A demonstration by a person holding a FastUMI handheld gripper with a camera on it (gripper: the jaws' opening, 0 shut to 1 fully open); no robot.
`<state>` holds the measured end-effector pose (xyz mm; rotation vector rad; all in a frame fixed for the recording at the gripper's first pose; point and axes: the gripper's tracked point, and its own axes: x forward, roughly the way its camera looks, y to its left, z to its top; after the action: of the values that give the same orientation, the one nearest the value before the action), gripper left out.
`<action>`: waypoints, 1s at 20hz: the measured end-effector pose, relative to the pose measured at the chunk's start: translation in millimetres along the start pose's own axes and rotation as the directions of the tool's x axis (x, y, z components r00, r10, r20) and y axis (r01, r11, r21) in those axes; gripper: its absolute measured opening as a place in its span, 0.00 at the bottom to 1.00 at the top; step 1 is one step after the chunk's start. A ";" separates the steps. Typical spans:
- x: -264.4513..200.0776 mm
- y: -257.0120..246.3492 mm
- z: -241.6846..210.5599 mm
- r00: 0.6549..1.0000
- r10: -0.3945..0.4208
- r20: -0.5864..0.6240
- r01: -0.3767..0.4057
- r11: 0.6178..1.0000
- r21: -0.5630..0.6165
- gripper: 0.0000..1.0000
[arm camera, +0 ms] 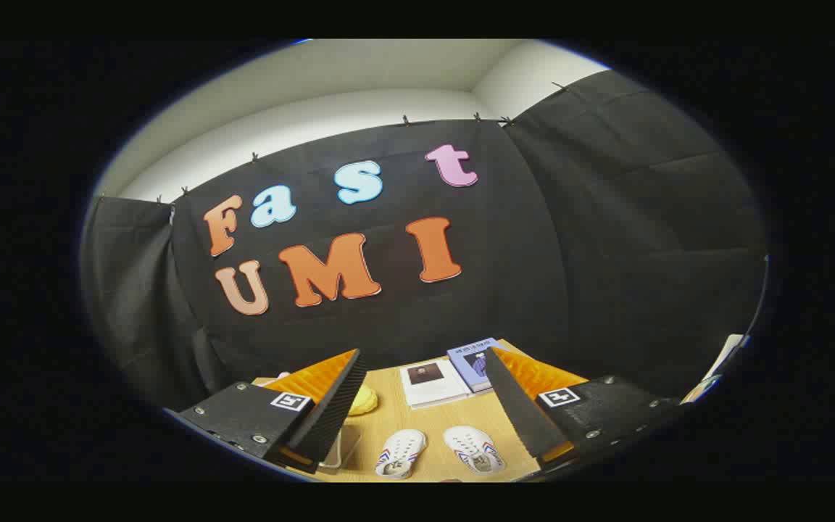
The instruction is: Open the storage box then place both shoes into the box .Put the left shoe in first, then the right shoe, with the right side of both shoes facing outward in a uniform manner.
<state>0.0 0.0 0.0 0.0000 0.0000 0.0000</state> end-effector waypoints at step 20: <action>9.3 -1.8 -11.6 0.999 0.023 -0.033 -0.024 1.000 -0.010 0.98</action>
<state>9.3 -1.8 -11.6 -0.0108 0.0328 0.0233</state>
